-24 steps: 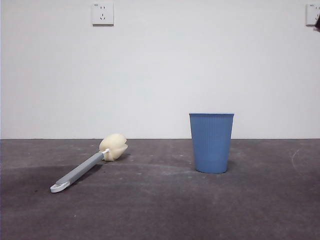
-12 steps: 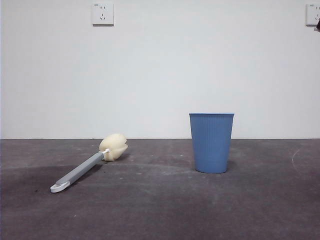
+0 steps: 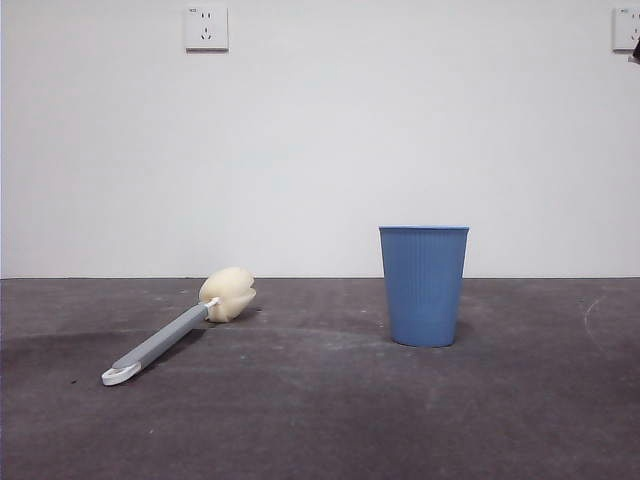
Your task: Pick up the cup brush,pick up the cup,insert the brush into the cup,clean the cup,put the cup brush back,put the cup back to the fixed position on the table
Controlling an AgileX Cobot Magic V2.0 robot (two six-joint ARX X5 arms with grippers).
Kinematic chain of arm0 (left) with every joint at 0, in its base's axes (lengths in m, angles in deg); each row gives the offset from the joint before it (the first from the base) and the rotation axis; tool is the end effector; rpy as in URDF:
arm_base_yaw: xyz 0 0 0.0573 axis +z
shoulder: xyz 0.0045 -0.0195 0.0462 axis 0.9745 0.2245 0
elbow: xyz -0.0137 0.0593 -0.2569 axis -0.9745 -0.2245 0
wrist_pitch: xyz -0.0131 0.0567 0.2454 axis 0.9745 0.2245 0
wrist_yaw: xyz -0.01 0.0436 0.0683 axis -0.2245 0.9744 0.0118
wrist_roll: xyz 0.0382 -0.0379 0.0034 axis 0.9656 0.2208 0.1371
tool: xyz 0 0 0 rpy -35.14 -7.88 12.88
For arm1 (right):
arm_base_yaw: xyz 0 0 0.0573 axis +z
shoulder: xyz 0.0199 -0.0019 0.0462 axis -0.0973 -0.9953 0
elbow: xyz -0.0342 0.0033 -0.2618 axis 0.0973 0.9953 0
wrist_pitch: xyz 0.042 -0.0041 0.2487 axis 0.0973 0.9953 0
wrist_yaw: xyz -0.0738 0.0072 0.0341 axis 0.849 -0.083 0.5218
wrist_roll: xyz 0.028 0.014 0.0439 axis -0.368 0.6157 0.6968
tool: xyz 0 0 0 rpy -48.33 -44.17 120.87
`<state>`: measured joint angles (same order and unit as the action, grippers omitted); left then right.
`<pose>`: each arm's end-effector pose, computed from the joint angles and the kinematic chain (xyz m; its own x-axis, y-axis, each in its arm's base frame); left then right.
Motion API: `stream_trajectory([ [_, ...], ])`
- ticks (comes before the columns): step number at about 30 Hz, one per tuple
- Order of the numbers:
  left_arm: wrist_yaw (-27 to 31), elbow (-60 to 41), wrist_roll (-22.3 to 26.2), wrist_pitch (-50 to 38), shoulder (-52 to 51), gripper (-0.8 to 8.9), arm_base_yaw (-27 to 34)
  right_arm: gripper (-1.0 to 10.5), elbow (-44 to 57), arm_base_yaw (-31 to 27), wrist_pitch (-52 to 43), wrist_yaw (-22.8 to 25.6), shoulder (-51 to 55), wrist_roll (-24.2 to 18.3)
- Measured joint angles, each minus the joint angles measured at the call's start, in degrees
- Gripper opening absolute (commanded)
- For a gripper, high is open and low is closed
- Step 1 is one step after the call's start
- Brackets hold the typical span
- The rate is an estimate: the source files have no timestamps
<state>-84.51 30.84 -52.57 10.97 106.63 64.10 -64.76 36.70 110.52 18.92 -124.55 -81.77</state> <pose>0.1084 -0.0261 0.3564 0.9635 -0.2639 0.0447 0.2628 0.9644 0.0299 0.1010 0.0704 0.2970 0.3954 0.5669 -0.7227 -0.5761 0.7659 0.2855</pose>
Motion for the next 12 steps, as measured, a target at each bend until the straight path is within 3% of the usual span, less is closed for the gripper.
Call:
stream_trajectory([
  [2,-0.4,-7.0,2.0,-12.8,-4.5,-0.04,3.7,0.0,0.0,0.0,0.0,0.0,0.0,0.0],
  [3,-0.4,-9.9,2.7,-15.0,-6.4,-0.04,5.0,0.0,0.0,0.0,0.0,0.0,0.0,0.0],
  [12,-0.4,-29.9,3.8,-13.8,-15.9,-0.04,10.8,0.0,0.0,0.0,0.0,0.0,0.0,0.0],
])
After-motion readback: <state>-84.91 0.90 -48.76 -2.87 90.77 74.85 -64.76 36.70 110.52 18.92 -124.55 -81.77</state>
